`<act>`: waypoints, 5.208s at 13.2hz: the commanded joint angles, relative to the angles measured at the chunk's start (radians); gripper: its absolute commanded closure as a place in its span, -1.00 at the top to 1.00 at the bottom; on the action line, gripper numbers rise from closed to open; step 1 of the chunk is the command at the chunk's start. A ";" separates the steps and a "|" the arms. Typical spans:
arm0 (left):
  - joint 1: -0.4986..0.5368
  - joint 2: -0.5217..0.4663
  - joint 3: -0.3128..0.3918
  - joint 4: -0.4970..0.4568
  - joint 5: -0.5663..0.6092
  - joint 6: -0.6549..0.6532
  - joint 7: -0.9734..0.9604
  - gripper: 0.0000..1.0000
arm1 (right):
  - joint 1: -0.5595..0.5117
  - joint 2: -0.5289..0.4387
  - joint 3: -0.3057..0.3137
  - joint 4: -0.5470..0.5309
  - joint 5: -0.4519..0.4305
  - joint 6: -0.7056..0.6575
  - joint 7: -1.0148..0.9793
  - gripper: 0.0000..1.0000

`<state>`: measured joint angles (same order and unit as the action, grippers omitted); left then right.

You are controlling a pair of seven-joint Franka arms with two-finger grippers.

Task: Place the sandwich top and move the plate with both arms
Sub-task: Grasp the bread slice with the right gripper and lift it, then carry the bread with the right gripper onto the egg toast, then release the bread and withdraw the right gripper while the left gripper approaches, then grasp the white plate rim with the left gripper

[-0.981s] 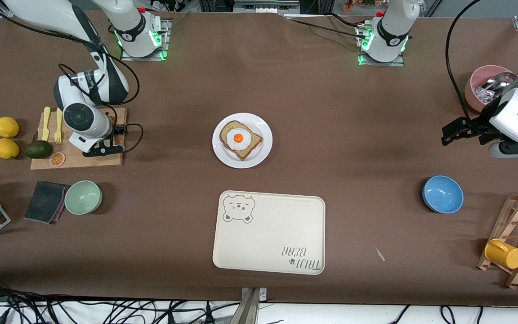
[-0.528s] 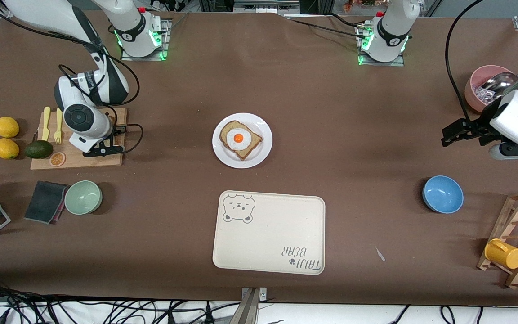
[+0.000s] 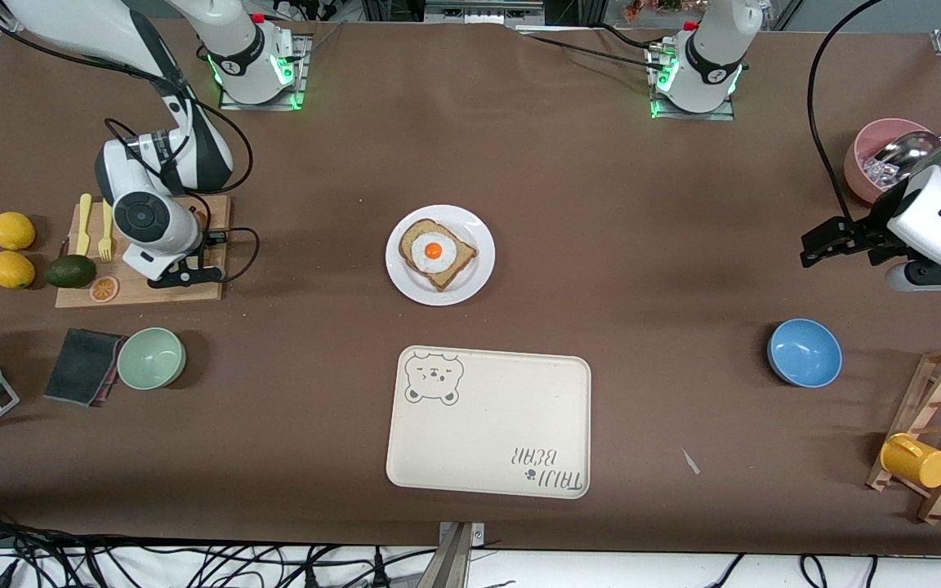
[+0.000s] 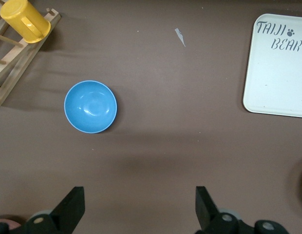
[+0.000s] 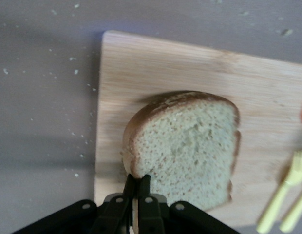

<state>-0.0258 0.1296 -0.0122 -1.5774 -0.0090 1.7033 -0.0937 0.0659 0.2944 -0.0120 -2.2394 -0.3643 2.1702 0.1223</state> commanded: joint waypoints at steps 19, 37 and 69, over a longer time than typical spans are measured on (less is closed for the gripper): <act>0.007 0.022 -0.003 0.033 0.009 -0.013 -0.006 1.00 | 0.591 0.380 0.196 0.906 0.258 -0.489 0.525 -1.00; -0.028 0.033 -0.011 0.031 0.017 -0.030 0.005 1.00 | 0.537 0.375 0.191 0.951 0.342 -0.418 0.508 1.00; -0.132 0.544 -0.439 -0.380 -1.125 0.685 0.701 0.06 | -0.112 -0.228 0.098 0.646 0.407 -0.664 -0.010 1.00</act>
<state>-0.1588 0.6804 -0.4474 -1.9421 -1.1072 2.3888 0.5730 -0.0366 0.0697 0.0839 -1.6117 0.0244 1.5087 0.0773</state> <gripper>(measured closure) 0.467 0.000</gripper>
